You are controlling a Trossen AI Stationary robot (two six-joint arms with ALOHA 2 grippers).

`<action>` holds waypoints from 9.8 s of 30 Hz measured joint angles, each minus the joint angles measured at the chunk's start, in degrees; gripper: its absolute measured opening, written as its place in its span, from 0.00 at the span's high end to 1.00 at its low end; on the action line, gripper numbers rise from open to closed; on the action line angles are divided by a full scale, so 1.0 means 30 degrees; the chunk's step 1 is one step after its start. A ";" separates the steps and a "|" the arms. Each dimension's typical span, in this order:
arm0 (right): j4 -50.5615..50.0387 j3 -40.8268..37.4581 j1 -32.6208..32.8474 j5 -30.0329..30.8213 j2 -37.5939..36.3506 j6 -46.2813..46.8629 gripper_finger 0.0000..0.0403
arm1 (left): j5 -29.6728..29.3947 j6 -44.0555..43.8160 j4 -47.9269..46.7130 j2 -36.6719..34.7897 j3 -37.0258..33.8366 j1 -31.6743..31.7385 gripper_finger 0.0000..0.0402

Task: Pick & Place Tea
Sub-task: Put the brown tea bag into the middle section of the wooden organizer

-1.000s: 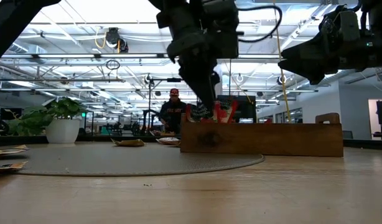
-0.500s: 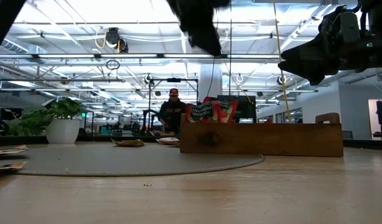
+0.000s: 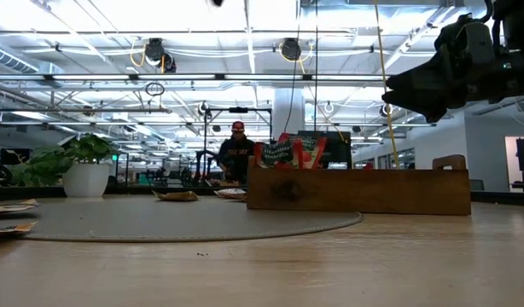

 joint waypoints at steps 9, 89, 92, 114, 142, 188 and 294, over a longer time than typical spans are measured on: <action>0.0066 0.0000 -0.0006 -0.0446 0.0000 0.0592 0.51 | -0.2575 -0.2096 0.5289 -0.5776 -0.8038 0.0000 0.66; -2.9752 3.1371 -1.9758 -1.4428 2.5774 -0.4101 0.51 | -0.4281 -0.2941 1.0908 -1.1730 -1.8320 0.0481 0.66; -2.9277 3.0945 -1.9573 -1.4402 2.5769 -0.3956 0.51 | -0.4281 -0.2941 1.0900 -1.1730 -1.8320 0.0475 0.66; -2.7644 3.0455 -1.8613 -1.2684 2.6467 -0.4974 0.51 | -0.4288 -0.2941 1.0913 -1.1730 -1.8320 0.0481 0.66; -2.9205 2.9534 -1.5026 -1.0624 2.0402 -0.7204 1.00 | -0.4288 -0.2934 1.0908 -1.1730 -1.8325 0.0474 0.66; -3.2841 2.2633 0.2417 0.6145 1.8054 0.3618 1.00 | -0.4281 -0.2934 1.0915 -1.1730 -1.8327 0.0474 0.66; -2.9254 2.1427 0.0736 -0.0328 1.9733 -0.0896 1.00 | -0.4281 -0.2934 1.0908 -1.1737 -1.8321 0.0474 0.66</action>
